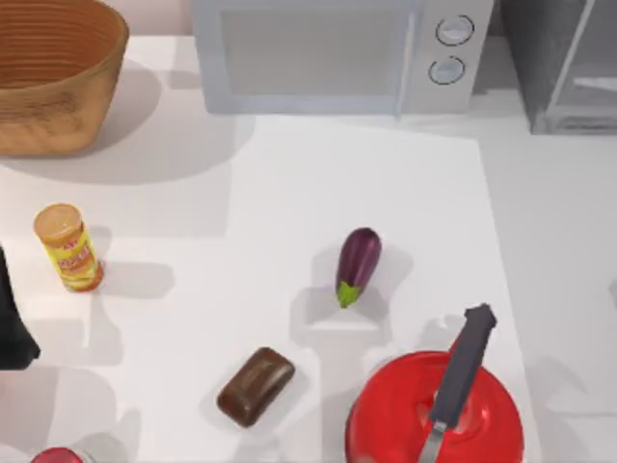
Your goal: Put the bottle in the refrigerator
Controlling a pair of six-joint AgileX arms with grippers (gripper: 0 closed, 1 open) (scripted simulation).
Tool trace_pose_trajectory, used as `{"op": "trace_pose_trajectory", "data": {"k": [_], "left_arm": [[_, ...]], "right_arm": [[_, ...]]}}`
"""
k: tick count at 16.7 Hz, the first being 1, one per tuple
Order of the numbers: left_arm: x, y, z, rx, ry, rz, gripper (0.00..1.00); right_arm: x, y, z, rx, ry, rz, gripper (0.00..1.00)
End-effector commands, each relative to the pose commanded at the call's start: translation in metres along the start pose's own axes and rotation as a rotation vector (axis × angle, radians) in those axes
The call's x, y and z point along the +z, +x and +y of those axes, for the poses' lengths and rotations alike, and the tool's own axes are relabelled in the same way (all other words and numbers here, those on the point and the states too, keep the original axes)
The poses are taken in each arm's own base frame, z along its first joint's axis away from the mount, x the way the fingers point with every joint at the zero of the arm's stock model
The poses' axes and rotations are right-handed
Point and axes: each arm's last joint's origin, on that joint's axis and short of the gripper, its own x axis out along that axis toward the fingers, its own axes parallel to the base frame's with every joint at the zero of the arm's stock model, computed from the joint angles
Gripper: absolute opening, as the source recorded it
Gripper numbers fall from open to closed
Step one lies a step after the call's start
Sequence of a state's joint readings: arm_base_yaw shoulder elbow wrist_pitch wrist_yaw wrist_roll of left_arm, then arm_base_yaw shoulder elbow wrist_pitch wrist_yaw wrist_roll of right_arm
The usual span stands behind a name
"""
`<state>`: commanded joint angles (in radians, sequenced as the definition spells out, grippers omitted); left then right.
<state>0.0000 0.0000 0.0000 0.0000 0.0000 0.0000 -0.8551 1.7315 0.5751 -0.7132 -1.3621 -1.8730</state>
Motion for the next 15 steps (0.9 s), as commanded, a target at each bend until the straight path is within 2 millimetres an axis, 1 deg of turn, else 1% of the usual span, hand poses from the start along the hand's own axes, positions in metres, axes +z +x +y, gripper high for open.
{"op": "trace_pose_trajectory", "data": {"k": [5,8,11,15], "left_arm": [[0.0,0.0,0.0,0.0,0.0,0.0,1.0],[0.0,0.0,0.0,0.0,0.0,0.0,1.0],[0.0,0.0,0.0,0.0,0.0,0.0,1.0],[0.0,0.0,0.0,0.0,0.0,0.0,1.0]], "right_arm": [[0.0,0.001,0.0,0.005,-0.002,0.002,1.0],[0.0,0.003,-0.004,0.001,-0.004,0.001,1.0],[-0.002,0.009,-0.012,-0.002,-0.004,0.001,1.0],[-0.008,0.022,-0.021,0.0,-0.002,0.002,1.0]]}}
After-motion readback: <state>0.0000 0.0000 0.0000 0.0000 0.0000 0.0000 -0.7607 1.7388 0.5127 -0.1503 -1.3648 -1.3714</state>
